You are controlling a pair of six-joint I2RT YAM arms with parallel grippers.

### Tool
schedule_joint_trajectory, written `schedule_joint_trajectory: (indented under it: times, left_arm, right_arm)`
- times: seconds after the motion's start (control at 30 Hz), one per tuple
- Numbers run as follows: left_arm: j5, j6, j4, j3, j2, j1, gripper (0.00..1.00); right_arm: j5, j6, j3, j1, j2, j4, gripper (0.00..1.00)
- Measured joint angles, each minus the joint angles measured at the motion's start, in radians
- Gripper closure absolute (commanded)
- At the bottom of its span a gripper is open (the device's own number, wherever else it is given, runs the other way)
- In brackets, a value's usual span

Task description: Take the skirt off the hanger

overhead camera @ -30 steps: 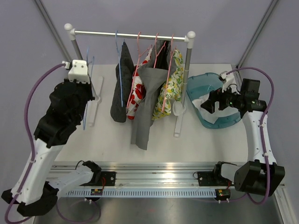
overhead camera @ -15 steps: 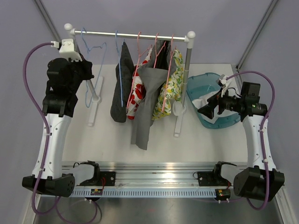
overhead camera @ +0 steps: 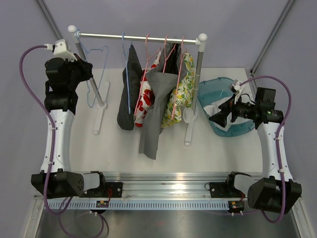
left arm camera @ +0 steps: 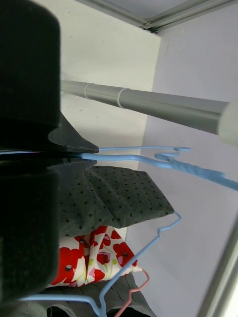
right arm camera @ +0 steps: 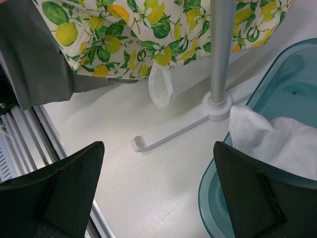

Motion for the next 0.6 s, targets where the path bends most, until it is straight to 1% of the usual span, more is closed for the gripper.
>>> schedule_joint_trajectory:
  times: [0.03, 0.17, 0.2, 0.27, 0.3, 0.33, 0.4, 0.43, 0.5, 0.53, 0.6]
  left_arm:
    - [0.01, -0.006, 0.001, -0.011, 0.001, 0.005, 0.96]
    - [0.036, -0.016, 0.013, -0.033, -0.001, 0.012, 0.92]
    - [0.039, -0.016, 0.013, -0.034, -0.003, 0.013, 0.83]
    - [0.041, -0.014, 0.019, -0.042, -0.011, 0.014, 0.75]
    - [0.041, -0.015, 0.021, -0.048, -0.017, 0.015, 0.59]
    - [0.04, -0.011, 0.02, -0.051, -0.023, 0.017, 0.48]
    - [0.038, -0.014, 0.021, -0.054, -0.031, 0.021, 0.35]
    - [0.035, -0.015, 0.02, -0.054, -0.036, 0.021, 0.22]
    - [0.024, -0.008, 0.012, -0.054, -0.053, 0.022, 0.11]
    - [0.018, -0.006, 0.002, -0.054, -0.067, 0.022, 0.09]
    - [0.005, -0.007, -0.023, -0.061, -0.117, 0.022, 0.08]
  right_arm:
    - [-0.005, -0.002, 0.0, 0.0, 0.0, -0.003, 0.01]
    - [-0.017, -0.008, 0.0, 0.0, 0.001, -0.018, 0.01]
    - [-0.017, -0.01, 0.0, 0.0, 0.002, -0.019, 0.01]
    - [-0.017, -0.011, 0.0, 0.0, 0.005, -0.023, 0.01]
    - [-0.017, -0.013, 0.0, 0.0, 0.006, -0.025, 0.01]
    - [-0.017, -0.013, 0.0, 0.0, 0.008, -0.025, 0.01]
    - [-0.018, -0.014, 0.0, 0.0, 0.011, -0.025, 0.0]
    - [-0.018, -0.015, 0.0, 0.0, 0.011, -0.025, 0.0]
    - [-0.018, -0.018, 0.0, 0.0, 0.013, -0.026, 0.01]
    - [-0.018, -0.019, 0.0, 0.0, 0.013, -0.026, 0.01]
    - [-0.017, -0.023, 0.0, 0.0, 0.013, -0.031, 0.0]
